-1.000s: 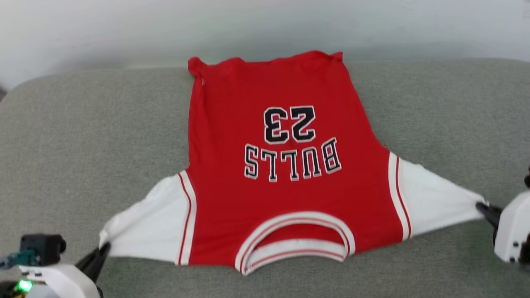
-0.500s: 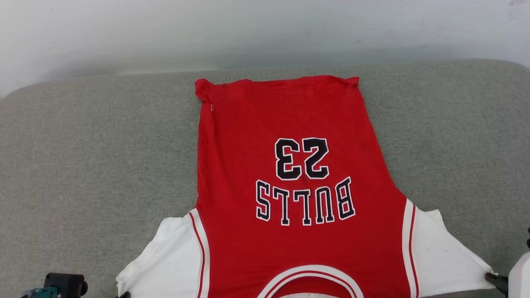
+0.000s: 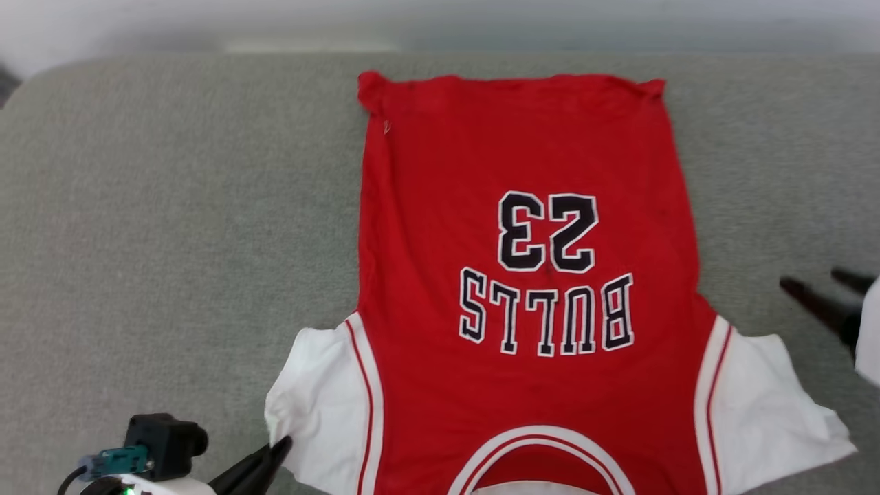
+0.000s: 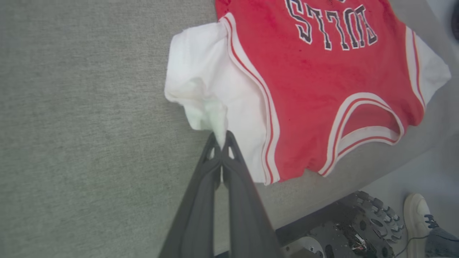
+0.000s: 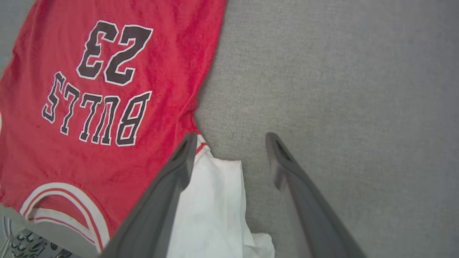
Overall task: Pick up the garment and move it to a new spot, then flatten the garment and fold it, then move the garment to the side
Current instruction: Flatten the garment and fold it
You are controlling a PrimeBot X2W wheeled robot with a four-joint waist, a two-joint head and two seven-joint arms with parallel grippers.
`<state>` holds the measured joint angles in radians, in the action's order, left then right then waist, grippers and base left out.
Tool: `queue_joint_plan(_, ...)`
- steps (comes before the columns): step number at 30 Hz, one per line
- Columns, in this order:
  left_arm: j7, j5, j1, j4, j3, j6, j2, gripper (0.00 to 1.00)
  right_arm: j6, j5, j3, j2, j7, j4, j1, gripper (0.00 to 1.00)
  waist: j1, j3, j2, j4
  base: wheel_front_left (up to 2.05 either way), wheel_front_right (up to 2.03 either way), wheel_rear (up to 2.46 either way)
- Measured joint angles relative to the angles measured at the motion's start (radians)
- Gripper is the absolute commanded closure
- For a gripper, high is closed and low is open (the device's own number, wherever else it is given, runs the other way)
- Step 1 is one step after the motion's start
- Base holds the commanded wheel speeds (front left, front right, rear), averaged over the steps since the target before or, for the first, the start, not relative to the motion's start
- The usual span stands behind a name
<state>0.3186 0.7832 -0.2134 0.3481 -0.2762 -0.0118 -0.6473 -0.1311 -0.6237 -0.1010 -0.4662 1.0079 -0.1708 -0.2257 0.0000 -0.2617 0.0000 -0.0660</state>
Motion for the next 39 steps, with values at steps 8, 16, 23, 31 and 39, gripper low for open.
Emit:
queue_joint_plan(8,0.031,-0.053,0.055,0.131,-0.037,0.002,-0.009,1.0,0.0,0.118,-0.001,0.018,0.174,0.064,-0.35,0.0,0.0001,-0.128,0.0,-0.097,0.0,0.0,0.0)
queue_joint_plan(16,0.03,-0.082,0.124,0.182,-0.099,0.029,0.03,1.0,0.0,0.276,-0.014,0.014,0.245,0.25,-0.649,0.0,0.0002,-0.253,0.0,-0.217,0.0,0.0,0.0)
queue_joint_plan(23,0.018,-0.103,0.158,0.199,-0.13,0.038,0.059,1.0,0.0,0.38,0.001,-0.008,0.228,0.374,-0.782,0.0,0.0002,-0.342,0.0,-0.308,0.0,0.0,0.0)
queue_joint_plan(31,0.007,-0.107,0.186,0.196,-0.147,0.049,0.078,1.0,0.0,0.437,-0.015,-0.018,0.206,0.462,-0.84,0.0,0.0001,-0.402,0.0,-0.369,0.0,0.0,0.0)
queue_joint_plan(39,0.0,-0.113,0.199,0.168,-0.161,0.053,0.089,1.0,0.0,0.449,-0.038,-0.004,0.174,0.495,-0.823,1.0,0.0,-0.403,0.0,-0.37,0.0,0.0,0.0)
